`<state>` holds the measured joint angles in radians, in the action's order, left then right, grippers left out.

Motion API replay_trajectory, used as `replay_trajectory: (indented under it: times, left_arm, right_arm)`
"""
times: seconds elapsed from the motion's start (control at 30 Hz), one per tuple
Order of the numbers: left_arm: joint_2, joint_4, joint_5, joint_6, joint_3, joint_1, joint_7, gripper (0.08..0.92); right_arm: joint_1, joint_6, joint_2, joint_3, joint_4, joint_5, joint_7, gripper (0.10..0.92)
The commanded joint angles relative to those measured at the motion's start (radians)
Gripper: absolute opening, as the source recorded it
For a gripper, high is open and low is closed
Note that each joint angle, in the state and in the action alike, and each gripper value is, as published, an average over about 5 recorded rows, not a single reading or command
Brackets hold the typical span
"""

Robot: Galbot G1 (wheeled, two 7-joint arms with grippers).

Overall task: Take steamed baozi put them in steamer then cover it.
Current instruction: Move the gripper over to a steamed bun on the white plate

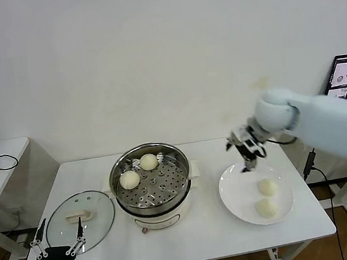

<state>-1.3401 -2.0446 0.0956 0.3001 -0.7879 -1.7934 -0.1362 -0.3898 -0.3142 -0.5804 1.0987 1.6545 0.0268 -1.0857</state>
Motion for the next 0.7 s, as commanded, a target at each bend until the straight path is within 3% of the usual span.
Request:
replay_trajectory:
  times: [0.03,0.7]
  left_arm:
    - [0.000,0.000,0.003,-0.005,0.000,-0.001,0.001,0.823]
    - [-0.002,0.022,-0.001,-0.001,-0.022,-0.004,-0.001,0.823]
  right_arm:
    - [0.369,0.041,0.187,-0.205,0.061,-0.159,0.008,0.823]
    - [0.481,0.041,0.081,-0.215,-0.070,-0.221,0.050,0.823]
